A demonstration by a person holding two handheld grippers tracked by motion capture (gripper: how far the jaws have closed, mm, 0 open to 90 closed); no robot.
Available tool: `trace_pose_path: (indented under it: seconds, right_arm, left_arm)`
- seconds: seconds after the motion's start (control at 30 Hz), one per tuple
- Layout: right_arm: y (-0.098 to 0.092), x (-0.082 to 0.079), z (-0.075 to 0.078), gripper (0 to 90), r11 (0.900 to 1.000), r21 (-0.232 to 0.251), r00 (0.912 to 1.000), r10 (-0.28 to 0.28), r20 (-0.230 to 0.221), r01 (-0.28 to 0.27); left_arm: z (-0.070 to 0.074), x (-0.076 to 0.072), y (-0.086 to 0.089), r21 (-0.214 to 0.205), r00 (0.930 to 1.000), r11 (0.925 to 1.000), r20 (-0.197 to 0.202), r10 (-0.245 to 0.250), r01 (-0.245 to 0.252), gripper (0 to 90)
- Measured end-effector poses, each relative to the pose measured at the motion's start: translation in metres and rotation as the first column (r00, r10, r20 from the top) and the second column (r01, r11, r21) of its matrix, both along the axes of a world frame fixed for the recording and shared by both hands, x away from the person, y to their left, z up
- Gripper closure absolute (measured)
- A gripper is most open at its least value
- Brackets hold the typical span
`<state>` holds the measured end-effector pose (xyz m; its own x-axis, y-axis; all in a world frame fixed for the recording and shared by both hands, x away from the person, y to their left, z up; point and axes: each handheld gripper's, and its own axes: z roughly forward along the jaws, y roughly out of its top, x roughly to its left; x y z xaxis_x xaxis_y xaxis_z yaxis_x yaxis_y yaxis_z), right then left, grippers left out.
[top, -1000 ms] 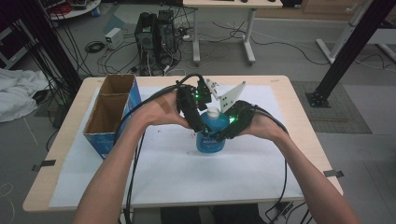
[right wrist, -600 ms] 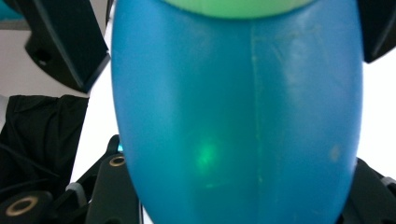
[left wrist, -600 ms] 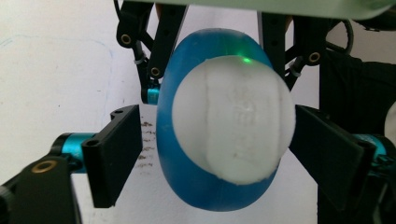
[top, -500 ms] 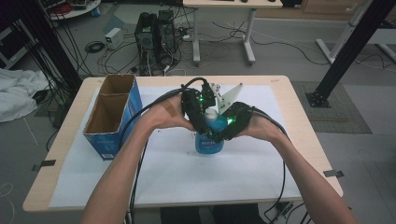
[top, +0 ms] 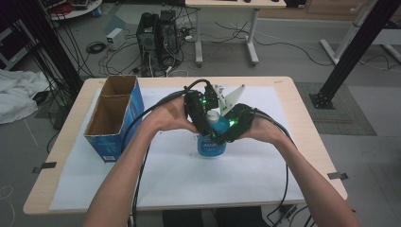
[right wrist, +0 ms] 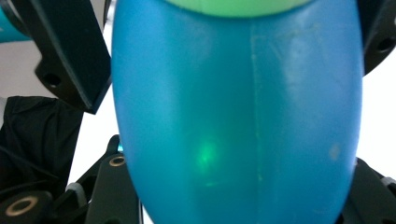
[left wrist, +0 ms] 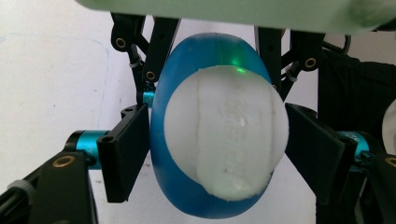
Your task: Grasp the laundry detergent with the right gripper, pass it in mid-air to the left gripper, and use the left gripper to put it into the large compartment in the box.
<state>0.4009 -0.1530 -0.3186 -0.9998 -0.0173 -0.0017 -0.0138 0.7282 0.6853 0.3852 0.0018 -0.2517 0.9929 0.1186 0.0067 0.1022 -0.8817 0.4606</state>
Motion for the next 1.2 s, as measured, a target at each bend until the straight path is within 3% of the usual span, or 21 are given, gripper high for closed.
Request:
trace_pose_path:
  seconds: [0.3, 0.33, 0.5, 0.57, 0.8, 0.87, 0.9, 0.97, 1.0, 1.03, 1.07, 1.13, 1.2]
  right_arm:
    - [0.0008, -0.0004, -0.0005, 45.6, 0.9999, -0.002, 0.9999, -0.013, -0.001, 0.013]
    - [0.0017, -0.0035, -0.0005, 45.6, 0.9999, 0.012, 0.998, -0.007, -0.063, 0.008]
    - [0.0018, -0.002, -0.0014, 45.7, 0.9999, 0.01, 0.9992, -0.006, -0.039, 0.006]
    - [0.0021, -0.0037, -0.0012, 45.7, 0.9996, 0.006, 0.9979, -0.027, -0.058, 0.027]
    - [0.003, -0.0031, -0.0019, 45.6, 0.9996, 0.016, 0.9984, -0.021, -0.052, 0.022]
    - [0.0024, -0.0029, -0.0017, 45.6, 0.9999, 0.007, 0.9986, -0.014, -0.05, 0.014]
    - [0.0012, -0.0008, -0.0015, 45.6, 0.9998, -0.003, 0.999, 0.018, -0.041, -0.018]
    - [0.002, -0.0031, -0.0015, 45.6, 1.0, 0.006, 0.9981, -0.005, -0.061, 0.006]
    - [0.0026, -0.0009, -0.0022, 45.6, 0.9998, 0.018, 0.9997, 0.004, -0.024, -0.003]
    - [0.0026, -0.0009, -0.0022, 45.6, 0.9998, 0.018, 0.9997, 0.004, -0.024, -0.003]
    - [0.0026, -0.0039, -0.0018, 45.6, 1.0, 0.005, 0.9981, -0.006, -0.062, 0.006]
    - [0.0025, -0.0026, -0.0021, 45.5, 1.0, 0.0, 0.9988, 0.004, -0.049, -0.004]
    - [0.0037, -0.0054, -0.0026, 45.4, 0.9999, -0.003, 0.9976, -0.016, -0.067, 0.016]
  left_arm:
    - [-0.002, 0.0004, -0.0015, 0.001, 0.9998, 0.9998, -0.01, 0.017, -0.017, 28.5]
    - [-0.0014, 0.0014, -0.002, 0.012, 1.0, 0.9999, -0.005, 0.0, 0.0, 28.8]
    - [-0.0036, 0.0007, -0.0031, 0.001, 0.9998, 0.9998, -0.011, 0.019, -0.019, 31.3]
    - [-0.0025, 0.0015, -0.0027, 0.013, 0.9999, 0.9999, -0.01, 0.005, -0.005, 32.3]
    - [-0.0023, 0.0019, -0.0022, 0.021, 1.0, 0.9998, -0.001, 0.005, -0.005, 33.4]
    - [-0.0027, 0.0018, -0.0024, 0.016, 1.0, 0.9998, 0.0, 0.007, -0.007, 34.3]
    - [-0.0027, 0.0019, -0.0021, 0.015, 1.0, 0.9999, -0.002, 0.004, -0.004, 36.6]
    - [-0.0032, 0.0016, -0.0025, 0.011, 1.0, 0.9999, -0.003, 0.007, -0.007, 37.3]
    - [-0.0031, 0.0013, -0.0025, 0.018, 1.0, 0.9998, -0.004, 0.004, -0.004, 37.5]
    - [-0.0031, 0.0013, -0.0025, 0.018, 1.0, 0.9998, -0.004, 0.004, -0.004, 37.6]
    - [-0.0033, 0.0013, -0.0025, 0.024, 1.0, 0.9997, 0.0, -0.001, 0.001, 37.8]
    - [-0.0036, 0.0012, -0.0027, 0.024, 1.0, 0.9997, 0.0, -0.002, 0.002, 37.9]
    - [-0.0045, 0.0012, -0.0031, 0.034, 1.0, 0.9994, -0.009, 0.001, -0.001, 38.2]
